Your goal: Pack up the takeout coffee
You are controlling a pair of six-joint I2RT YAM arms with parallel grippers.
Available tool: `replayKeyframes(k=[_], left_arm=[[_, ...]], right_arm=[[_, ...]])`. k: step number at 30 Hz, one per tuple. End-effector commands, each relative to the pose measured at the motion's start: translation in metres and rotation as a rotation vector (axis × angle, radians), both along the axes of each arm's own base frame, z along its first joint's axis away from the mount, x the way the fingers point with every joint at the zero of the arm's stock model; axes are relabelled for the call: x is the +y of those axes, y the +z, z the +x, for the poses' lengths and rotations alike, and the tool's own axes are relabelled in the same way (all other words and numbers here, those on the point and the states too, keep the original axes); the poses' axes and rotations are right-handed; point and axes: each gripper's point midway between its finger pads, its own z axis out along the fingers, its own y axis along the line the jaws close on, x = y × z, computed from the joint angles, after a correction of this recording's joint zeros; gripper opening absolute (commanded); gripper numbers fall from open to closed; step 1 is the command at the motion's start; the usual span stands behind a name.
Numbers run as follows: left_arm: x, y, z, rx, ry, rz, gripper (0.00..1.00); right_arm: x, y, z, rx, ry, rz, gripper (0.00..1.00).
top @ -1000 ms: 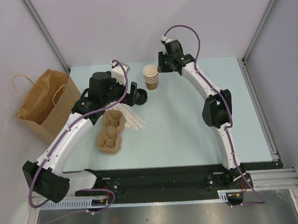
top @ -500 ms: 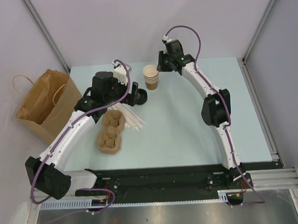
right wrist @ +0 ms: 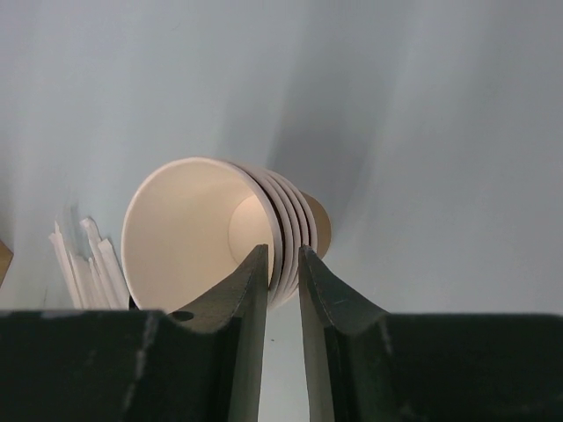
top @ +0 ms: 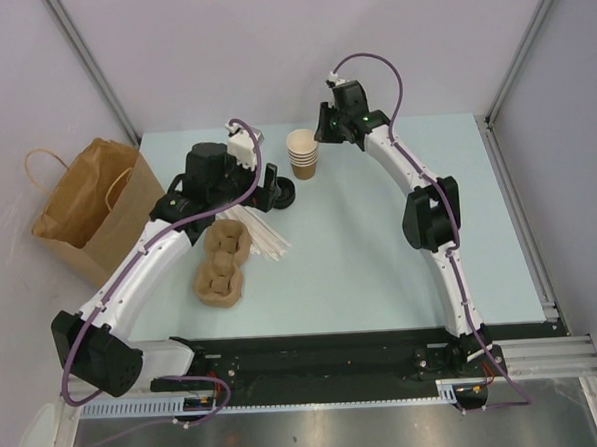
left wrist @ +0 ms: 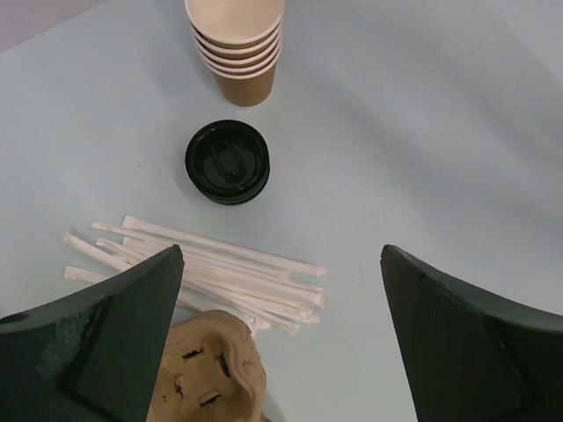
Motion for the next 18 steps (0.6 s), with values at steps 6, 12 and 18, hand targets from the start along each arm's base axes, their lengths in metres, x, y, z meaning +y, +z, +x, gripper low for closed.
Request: replayKeyframes(k=[6,12,18], left_arm=[[-0.004,0.015,0.004,-0.03,0.006,-0.031,0.99],[-0.005,0.015,0.005,-0.023,0.008,-0.031,1.0],[-0.007,0.016,0.007,-0.02,0.006,-0.036,1.0]], right_arm=[[0.008,0.024,0.01,-0.053,0.004,0.066,0.04],[0.011,0.044,0.005,-0.066,0.008,0.098,0.0],[0.007,0.067,0.002,-0.093,-0.001,0.123,0.0]])
